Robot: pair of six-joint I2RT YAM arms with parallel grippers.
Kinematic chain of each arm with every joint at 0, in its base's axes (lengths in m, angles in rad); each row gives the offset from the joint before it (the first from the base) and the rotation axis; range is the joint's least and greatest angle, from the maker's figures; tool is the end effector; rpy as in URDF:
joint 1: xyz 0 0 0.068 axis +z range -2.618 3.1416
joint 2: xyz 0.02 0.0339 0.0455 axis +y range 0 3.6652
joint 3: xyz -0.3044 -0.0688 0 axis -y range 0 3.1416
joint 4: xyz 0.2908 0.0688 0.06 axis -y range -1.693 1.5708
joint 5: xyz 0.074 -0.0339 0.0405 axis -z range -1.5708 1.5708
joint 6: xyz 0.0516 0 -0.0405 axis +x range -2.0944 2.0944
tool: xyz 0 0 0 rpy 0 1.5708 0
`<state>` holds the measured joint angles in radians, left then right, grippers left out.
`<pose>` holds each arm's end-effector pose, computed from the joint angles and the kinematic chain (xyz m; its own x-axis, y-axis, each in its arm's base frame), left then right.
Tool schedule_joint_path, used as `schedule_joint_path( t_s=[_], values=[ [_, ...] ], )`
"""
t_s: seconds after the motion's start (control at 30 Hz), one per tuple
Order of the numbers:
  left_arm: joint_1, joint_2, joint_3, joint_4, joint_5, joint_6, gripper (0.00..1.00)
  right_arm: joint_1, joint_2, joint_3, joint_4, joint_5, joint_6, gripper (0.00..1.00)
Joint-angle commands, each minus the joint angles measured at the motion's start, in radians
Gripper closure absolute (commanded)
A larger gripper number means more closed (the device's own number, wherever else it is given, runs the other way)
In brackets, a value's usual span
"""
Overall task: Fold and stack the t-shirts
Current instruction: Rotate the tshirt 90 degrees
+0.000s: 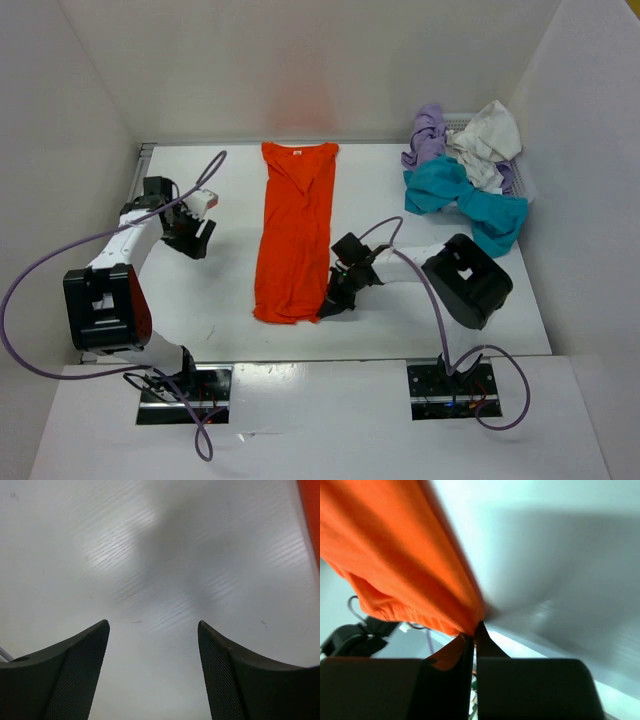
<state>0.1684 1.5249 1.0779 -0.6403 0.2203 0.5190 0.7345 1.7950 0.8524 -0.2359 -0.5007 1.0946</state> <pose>0.3489 0.0479 0.2359 -0.7894 0.3568 -0.4996 0.3779 0.9237 0.0626 0.2452 0.2548 0.1001 -0.9580 0.1854 0.2190 0.2775 0.7925 0.5431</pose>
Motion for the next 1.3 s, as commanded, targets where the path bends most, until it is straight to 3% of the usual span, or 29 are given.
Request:
schedule_joint_path(
  t_s=[0.0, 0.17, 0.2, 0.27, 0.43, 0.6, 0.63, 0.8, 0.93, 1.27],
  values=[
    [-0.125, 0.014, 0.054, -0.047, -0.005, -0.004, 0.21, -0.049, -0.046, -0.095, -0.267, 0.220, -0.228, 0.95],
    [-0.288, 0.014, 0.054, -0.077, -0.096, 0.039, 0.21, -0.040, -0.248, -0.116, -0.370, 0.264, -0.282, 0.62],
    [-0.314, -0.017, 0.045, -0.094, -0.107, 0.068, 0.21, -0.040, -0.284, -0.116, -0.370, 0.252, -0.269, 0.60],
    [-0.407, -0.058, 0.028, -0.113, -0.150, 0.107, 0.21, -0.030, -0.386, -0.116, -0.405, 0.252, -0.248, 0.58],
    [-0.625, -0.382, -0.143, -0.104, -0.263, 0.369, 0.18, -0.018, -0.528, -0.059, -0.461, 0.338, -0.223, 0.54],
    [-0.822, -0.600, -0.222, -0.091, -0.187, 0.506, 0.15, 0.009, -0.329, 0.043, -0.361, 0.347, -0.257, 0.53],
    [-0.892, -0.570, -0.195, -0.091, -0.088, 0.516, 0.15, 0.040, -0.263, 0.086, -0.347, 0.372, -0.271, 0.53],
    [-0.990, -0.422, -0.218, -0.061, -0.013, 0.617, 0.15, 0.040, -0.166, 0.123, -0.287, 0.360, -0.280, 0.46],
    [-1.017, -0.365, -0.344, 0.007, -0.012, 0.783, 0.15, 0.049, -0.138, 0.135, -0.258, 0.341, -0.280, 0.45],
    [-1.017, -0.235, -0.431, 0.192, -0.035, 0.859, 0.15, 0.069, -0.085, 0.135, -0.258, 0.350, -0.280, 0.45]
  ],
)
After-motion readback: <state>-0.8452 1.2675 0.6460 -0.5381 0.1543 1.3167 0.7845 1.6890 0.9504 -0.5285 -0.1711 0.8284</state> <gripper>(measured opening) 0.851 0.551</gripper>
